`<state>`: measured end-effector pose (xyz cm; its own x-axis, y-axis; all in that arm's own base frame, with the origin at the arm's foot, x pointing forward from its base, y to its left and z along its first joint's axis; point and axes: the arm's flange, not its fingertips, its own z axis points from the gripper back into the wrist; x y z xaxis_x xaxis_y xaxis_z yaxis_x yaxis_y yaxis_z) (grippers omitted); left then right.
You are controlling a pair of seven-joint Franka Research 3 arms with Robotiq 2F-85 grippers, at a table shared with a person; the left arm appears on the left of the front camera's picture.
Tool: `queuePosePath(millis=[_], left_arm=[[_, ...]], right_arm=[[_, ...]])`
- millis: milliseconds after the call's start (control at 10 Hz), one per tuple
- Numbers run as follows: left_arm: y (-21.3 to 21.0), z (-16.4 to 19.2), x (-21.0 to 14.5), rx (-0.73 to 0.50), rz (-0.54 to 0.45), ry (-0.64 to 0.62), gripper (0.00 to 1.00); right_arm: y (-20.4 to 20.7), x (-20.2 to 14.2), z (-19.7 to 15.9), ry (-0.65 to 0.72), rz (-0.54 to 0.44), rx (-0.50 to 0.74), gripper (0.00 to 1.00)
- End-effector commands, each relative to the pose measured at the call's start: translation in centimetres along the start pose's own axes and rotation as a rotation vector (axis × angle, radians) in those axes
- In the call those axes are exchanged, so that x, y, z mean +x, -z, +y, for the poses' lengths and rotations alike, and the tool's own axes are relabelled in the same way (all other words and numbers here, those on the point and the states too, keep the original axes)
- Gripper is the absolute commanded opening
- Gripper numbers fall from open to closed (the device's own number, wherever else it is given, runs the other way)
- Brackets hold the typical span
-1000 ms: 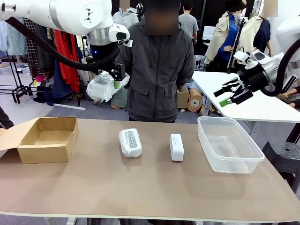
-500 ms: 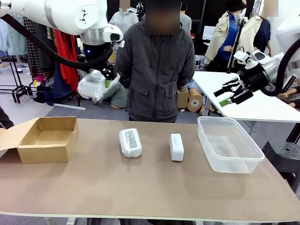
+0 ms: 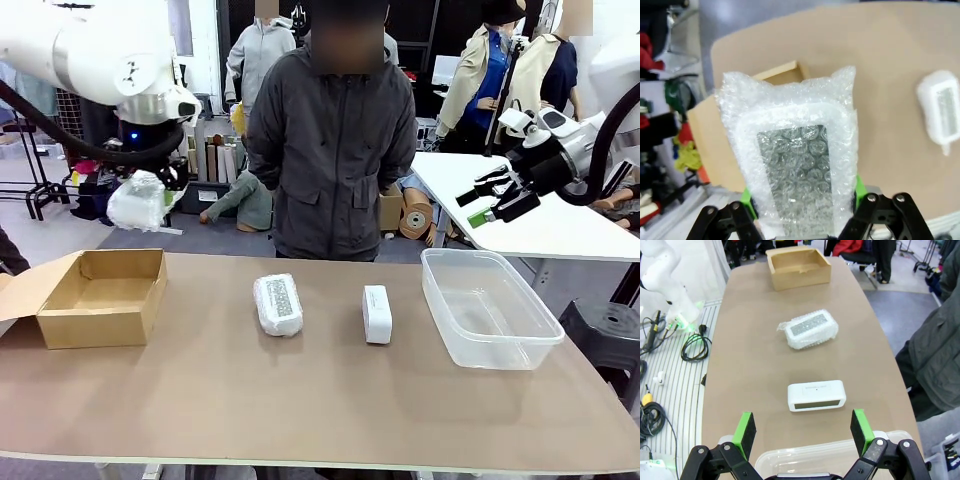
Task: Separate and place wrapped and unwrapped clocks.
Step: If the picked Digital clock is wrapped, place it in the Package Box ; if not, place it in the Organizing box.
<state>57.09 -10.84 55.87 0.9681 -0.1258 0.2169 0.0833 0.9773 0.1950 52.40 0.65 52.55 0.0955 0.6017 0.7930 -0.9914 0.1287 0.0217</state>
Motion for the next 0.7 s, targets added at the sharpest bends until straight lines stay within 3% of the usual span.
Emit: queuePosePath(millis=[0, 400, 600], left_arm=[[1.5, 1.8, -0.5, -0.001, 0.007, -0.079, 0.00], [6.1, 4.4, -4.7, -0.011, 0.097, -0.244, 0.00], [7.9, 5.6, -4.7, -0.026, 0.058, -0.237, 0.00]], right_arm=[[0.0, 0.2, 0.0, -0.004, 0.000, 0.000, 1.00], [0.0, 0.2, 0.0, -0.004, 0.000, 0.000, 1.00], [0.0, 0.2, 0.0, -0.004, 0.000, 0.000, 1.00]])
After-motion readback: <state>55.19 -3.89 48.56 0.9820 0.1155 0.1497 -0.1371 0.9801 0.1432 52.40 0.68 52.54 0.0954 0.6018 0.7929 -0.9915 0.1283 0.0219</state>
